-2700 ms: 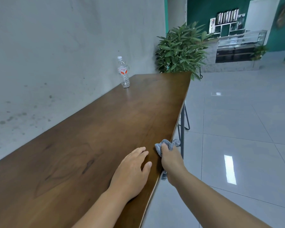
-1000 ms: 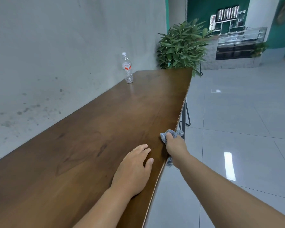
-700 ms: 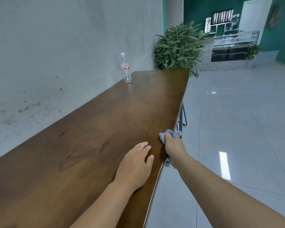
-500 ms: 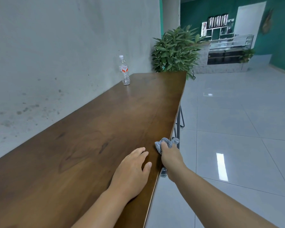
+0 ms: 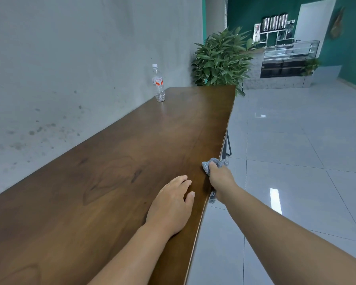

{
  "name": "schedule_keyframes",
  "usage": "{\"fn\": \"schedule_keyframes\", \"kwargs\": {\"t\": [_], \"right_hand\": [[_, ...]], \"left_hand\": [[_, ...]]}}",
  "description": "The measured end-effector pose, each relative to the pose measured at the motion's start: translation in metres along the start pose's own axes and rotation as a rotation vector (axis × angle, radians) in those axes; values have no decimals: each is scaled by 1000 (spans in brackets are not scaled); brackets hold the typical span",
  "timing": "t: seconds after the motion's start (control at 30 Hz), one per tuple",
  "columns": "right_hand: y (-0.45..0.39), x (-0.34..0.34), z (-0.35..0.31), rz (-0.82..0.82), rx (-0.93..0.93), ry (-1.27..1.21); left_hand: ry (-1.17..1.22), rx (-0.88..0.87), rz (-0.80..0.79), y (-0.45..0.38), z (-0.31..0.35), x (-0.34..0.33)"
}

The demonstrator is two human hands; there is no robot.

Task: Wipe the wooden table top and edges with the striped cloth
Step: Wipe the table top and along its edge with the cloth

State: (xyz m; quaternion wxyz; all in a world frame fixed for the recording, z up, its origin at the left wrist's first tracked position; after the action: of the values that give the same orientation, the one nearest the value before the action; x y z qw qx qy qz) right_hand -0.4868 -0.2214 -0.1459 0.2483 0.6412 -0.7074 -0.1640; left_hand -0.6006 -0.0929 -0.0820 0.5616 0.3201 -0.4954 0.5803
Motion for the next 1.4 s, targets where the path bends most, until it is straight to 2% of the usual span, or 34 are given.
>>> {"fn": "schedule_keyframes", "kwargs": {"t": [0.23, 0.63, 1.03, 1.4], "right_hand": [[34, -11, 41, -41, 4, -9], [10, -3, 6, -4, 13, -13], [51, -12, 53, -2, 2, -42], [27, -5, 20, 17, 4, -36]], "left_hand": [[-1, -38, -19, 22, 0, 3], [3, -34, 23, 23, 0, 6], [18, -59, 24, 49, 1, 10], [26, -62, 45, 49, 2, 12]]}}
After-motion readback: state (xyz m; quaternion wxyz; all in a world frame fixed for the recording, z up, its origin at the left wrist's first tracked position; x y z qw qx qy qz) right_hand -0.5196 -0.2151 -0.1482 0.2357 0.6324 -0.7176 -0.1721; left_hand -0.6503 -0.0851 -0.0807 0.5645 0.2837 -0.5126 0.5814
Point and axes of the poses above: each hand's wrist, its own y-axis away from the middle knuckle, its own x-axis out of the back of the hand, z = x × y, the point moved 9 cm from there along -y, towards the middle knuckle, and after that the axes turned 11 degrees about -x, right-handed, at the moved point
